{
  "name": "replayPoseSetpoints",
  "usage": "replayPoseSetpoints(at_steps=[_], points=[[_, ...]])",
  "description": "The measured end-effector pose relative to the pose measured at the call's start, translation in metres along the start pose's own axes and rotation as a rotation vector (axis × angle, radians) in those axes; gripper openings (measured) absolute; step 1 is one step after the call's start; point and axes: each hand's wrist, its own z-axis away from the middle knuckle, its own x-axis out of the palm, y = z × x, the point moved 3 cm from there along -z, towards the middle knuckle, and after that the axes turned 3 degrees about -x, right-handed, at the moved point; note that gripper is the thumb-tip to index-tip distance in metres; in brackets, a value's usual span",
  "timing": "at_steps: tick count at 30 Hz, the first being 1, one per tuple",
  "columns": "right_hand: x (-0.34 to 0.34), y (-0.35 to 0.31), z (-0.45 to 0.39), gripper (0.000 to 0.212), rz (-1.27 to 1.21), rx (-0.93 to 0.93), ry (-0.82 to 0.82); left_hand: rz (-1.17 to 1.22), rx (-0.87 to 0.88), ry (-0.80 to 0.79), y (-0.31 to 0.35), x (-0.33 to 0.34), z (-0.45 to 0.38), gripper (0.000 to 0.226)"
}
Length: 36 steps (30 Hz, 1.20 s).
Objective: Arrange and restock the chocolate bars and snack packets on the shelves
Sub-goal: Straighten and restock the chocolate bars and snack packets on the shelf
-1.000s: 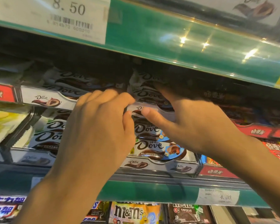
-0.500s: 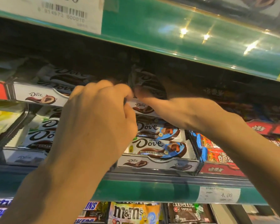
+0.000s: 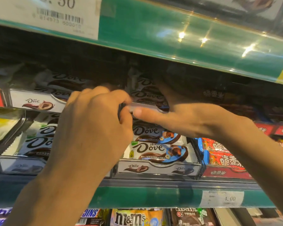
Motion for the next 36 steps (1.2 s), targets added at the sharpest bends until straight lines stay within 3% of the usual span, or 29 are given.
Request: replayPoseSetpoints(at_steps=[9, 14, 18, 24, 27, 36], points=[[-0.003, 0.007, 0.003, 0.120, 0.216, -0.012, -0.038, -0.029, 0.015, -0.056, -0.002, 0.000, 0.003, 0.017], [-0.009, -0.002, 0.016, 0.102, 0.182, -0.013, 0.049, -0.044, 0.029, -0.105, 0.000, -0.004, 0.003, 0.021], [-0.009, -0.012, 0.033, 0.070, 0.194, -0.065, 0.155, 0.023, 0.019, -0.163, 0.005, -0.014, 0.008, 0.034], [-0.010, -0.016, 0.080, 0.035, -0.072, -0.152, 0.319, 0.118, -0.036, -0.192, 0.021, -0.041, 0.038, 0.034], [-0.013, -0.013, 0.109, 0.028, -0.239, -0.142, 0.339, 0.142, -0.106, -0.261, 0.031, -0.047, 0.058, 0.033], [0.004, 0.063, 0.228, 0.028, -0.577, 0.088, 0.089, 0.363, -0.419, -0.480, 0.116, -0.015, 0.124, 0.025]])
